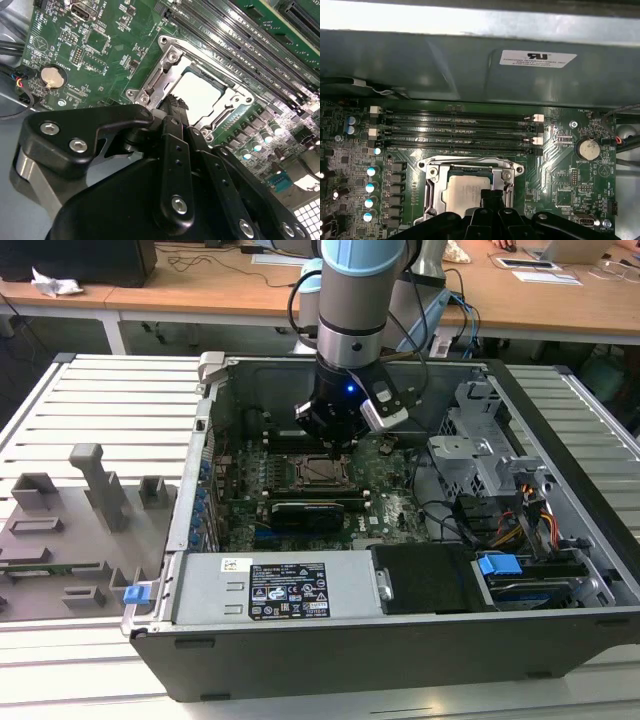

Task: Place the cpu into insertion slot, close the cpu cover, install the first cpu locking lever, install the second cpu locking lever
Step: 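Install the second cpu locking lever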

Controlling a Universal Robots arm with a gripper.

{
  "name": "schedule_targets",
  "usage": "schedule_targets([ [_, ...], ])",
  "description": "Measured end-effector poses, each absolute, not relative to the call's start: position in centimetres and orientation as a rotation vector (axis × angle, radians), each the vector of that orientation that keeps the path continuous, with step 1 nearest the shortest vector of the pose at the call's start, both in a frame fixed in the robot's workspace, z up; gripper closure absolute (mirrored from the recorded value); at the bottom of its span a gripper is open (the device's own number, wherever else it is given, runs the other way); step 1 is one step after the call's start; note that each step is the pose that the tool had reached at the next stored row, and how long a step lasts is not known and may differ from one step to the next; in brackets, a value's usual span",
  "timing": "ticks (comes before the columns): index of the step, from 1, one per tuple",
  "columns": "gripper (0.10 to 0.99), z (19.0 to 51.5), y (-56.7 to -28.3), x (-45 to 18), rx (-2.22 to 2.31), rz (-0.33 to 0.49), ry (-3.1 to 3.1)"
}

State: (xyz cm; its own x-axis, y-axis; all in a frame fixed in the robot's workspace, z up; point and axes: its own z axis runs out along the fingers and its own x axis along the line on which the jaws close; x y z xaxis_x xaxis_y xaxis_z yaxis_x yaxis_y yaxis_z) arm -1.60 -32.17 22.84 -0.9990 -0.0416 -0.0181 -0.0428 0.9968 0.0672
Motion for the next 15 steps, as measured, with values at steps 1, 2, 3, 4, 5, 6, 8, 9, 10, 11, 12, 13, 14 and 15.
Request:
schedule_targets([
  [1,0.980,22.84,-32.21,-1.60,-0.066,0.106,3.122],
  [2,0.980,22.84,-32.24,-1.60,-0.066,0.106,3.122],
  [3,0.980,22.84,-32.30,-1.60,-0.066,0.106,3.122],
  [4,0.980,22.84,-32.35,-1.60,-0.066,0.106,3.122],
  [5,0.980,22.84,-32.38,-1.60,-0.066,0.106,3.122],
  [6,0.980,22.83,-32.42,-1.60,-0.066,0.106,3.122],
  [8,0.980,22.84,-32.49,-1.60,-0.066,0.106,3.122],
  [9,0.980,22.84,-32.51,-1.60,-0.066,0.106,3.122],
  [10,0.980,22.84,-32.56,-1.60,-0.066,0.106,3.122],
  [11,0.980,22.84,-32.58,-1.60,-0.066,0.106,3.122],
  [12,0.980,22.84,-32.61,-1.60,-0.066,0.106,3.122],
  [13,0.980,22.84,-32.64,-1.60,-0.066,0.106,3.122],
  [14,0.980,22.84,-32.69,-1.60,-0.066,0.106,3.122],
  [15,0.980,22.84,-32.71,-1.60,-0.066,0.106,3.122],
])
